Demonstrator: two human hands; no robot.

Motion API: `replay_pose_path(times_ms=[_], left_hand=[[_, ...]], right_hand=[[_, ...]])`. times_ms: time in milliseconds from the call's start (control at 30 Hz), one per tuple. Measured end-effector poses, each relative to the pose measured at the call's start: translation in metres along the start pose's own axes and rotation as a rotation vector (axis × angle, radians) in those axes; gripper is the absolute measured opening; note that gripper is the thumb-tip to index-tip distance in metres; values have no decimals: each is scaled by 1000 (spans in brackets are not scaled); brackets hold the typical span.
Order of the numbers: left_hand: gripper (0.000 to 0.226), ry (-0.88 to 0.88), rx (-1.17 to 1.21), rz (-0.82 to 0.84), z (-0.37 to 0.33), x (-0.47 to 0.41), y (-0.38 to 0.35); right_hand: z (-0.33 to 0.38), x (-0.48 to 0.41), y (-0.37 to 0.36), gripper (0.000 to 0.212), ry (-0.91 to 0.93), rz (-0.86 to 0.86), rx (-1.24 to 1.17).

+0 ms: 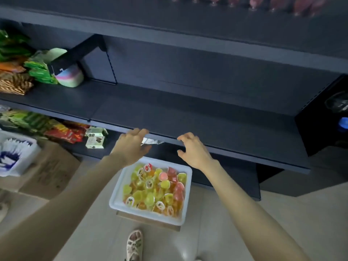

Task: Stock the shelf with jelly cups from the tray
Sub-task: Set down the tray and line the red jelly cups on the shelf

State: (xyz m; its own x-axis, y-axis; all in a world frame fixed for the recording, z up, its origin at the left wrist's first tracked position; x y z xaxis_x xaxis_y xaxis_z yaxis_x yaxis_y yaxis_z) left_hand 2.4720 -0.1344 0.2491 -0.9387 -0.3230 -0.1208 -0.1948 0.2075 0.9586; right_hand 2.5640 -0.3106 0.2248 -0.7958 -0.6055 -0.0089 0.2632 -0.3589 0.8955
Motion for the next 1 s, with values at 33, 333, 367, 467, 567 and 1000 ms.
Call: replay_pose_path(times_ms=[33, 333, 367, 467, 567, 1000], left_hand=[[51, 3, 8, 46, 14, -1, -13], [48, -28, 66, 377, 114, -5, -155], [48, -18, 77, 409, 123, -5, -170], [47, 56, 150, 460, 149, -7, -217], [47, 200, 260, 456, 175, -12, -264], [64, 294, 349, 388, 224, -37, -451]], right_hand=[[1, -3, -21, 47, -43, 28, -11], [-9, -26, -189, 42, -335, 150, -79], [-15, -27, -206, 44, -372, 165, -92], [-35, -33, -258, 47, -447, 183, -108], [-56, -38, -309, 47, -506, 198, -117], [-135, -57, -457, 63, -728, 64, -214]])
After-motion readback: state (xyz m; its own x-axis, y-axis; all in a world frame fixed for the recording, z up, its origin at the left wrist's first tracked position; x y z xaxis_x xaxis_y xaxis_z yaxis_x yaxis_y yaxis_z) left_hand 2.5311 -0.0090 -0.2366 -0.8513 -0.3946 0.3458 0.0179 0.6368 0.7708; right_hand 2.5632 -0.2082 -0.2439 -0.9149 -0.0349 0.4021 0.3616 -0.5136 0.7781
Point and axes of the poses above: each hand's wrist, its own x-axis away from the middle knuckle, its own y-axis out of the back of the hand, z = x × y, the point moved 4 cm from there along -x, towards the middle knuckle, and after that the axes turned 11 degrees about -z, right-handed, at the moved point
